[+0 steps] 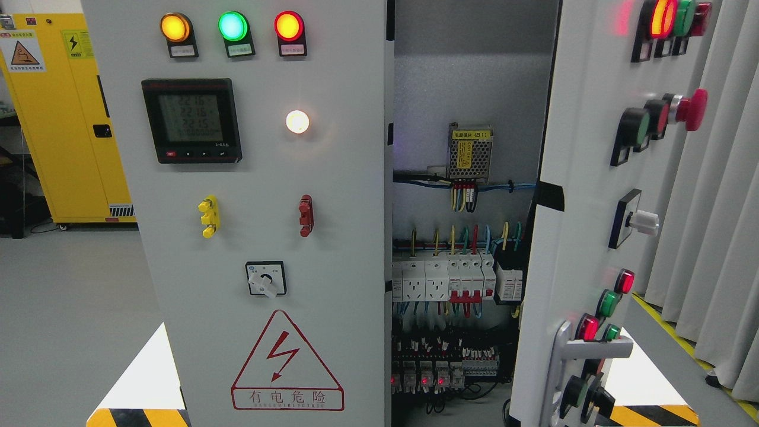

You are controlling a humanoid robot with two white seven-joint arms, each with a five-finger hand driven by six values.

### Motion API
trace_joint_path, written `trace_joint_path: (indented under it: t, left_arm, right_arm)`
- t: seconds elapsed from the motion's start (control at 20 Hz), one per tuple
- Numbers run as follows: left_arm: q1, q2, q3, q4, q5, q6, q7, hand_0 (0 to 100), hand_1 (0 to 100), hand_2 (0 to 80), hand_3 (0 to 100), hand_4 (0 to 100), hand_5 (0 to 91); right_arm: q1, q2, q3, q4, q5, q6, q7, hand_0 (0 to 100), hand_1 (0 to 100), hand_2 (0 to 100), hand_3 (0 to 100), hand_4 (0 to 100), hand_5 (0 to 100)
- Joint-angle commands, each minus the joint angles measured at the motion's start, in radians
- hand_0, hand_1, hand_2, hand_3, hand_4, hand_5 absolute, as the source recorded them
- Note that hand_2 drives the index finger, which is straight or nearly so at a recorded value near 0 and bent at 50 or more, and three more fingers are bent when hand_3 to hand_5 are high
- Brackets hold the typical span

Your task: Open door with both hands

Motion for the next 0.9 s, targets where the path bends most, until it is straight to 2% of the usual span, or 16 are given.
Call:
trace_joint_path:
  t: [0.0, 0.5, 0.65, 0.85]
  left_arm:
    - [0.030, -0.005, 0.000, -0.018, -0.001, -0.006, 0.001, 12, 56, 0.0, 0, 0, 0.0]
    - [0.029, 0.008, 0.000, -0.044, 0.001, -0.012, -0.001, 12, 56, 0.0, 0, 0, 0.0]
    - [0.059, 0.018, 0.003, -0.208, 0.004, -0.009, -0.001, 12, 56, 0.0, 0, 0, 0.0]
    - [0.175, 0.035, 0.008, -0.596, 0.008, -0.012, -0.008, 12, 56, 0.0, 0, 0, 0.0]
  right_arm:
    - [0.032, 0.000, 0.000, -0.014, 0.000, 0.000, 0.000, 0, 50, 4, 0, 0, 0]
    - [0.032, 0.000, 0.000, -0.014, 0.000, 0.000, 0.000, 0, 50, 4, 0, 0, 0]
    - [0.032, 0.001, 0.000, -0.014, 0.000, 0.000, 0.000, 0, 50, 4, 0, 0, 0]
    - [0.032, 0.003, 0.000, -0.014, 0.000, 0.000, 0.000, 0, 50, 4, 0, 0, 0]
